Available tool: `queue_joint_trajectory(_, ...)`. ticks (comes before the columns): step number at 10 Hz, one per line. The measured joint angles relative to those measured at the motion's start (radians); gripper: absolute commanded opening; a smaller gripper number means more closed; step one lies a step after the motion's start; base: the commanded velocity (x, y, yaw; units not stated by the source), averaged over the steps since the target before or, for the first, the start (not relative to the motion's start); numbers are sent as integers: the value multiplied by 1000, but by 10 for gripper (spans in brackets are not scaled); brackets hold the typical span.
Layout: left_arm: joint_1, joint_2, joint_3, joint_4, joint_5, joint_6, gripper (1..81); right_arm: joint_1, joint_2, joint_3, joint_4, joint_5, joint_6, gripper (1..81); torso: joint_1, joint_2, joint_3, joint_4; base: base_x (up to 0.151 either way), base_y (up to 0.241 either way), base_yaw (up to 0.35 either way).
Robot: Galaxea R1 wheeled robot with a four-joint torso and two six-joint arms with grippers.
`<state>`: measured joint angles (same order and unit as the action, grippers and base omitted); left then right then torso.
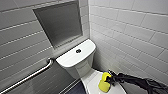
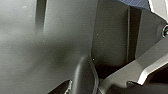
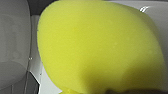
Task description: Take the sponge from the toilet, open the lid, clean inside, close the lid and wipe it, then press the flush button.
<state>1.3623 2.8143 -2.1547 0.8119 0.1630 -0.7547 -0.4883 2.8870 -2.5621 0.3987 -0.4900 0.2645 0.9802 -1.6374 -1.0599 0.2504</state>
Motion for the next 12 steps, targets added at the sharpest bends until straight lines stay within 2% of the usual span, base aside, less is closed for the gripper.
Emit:
queue_joint_trajectory(2, 0, 11, -2, 0, -1, 18, 811, -8, -29, 38, 6, 31, 12, 10, 0, 0, 0, 0, 0, 0, 0)
queue_joint_trajectory(4, 0, 15, -4, 0, -1, 19, 811, -28, -93, 161, -16, 133, 18, 10, 0, 0, 0, 0, 0, 0, 0)
queue_joint_trajectory(7, 0, 22, -13, 0, -1, 20, 811, -55, -258, 434, -84, 330, 31, 10, 0, 0, -1, 0, 0, 0, 0)
queue_joint_trajectory(10, 0, 23, -15, 0, -2, 20, 811, -77, -410, 731, -101, 411, 37, 10, 1, 0, -2, 0, 0, 0, 0)
queue_joint_trajectory(12, 0, 23, -15, 0, -2, 21, 811, -144, -494, 863, -101, 480, 41, 10, 1, 0, -2, 1, 0, 0, 0)
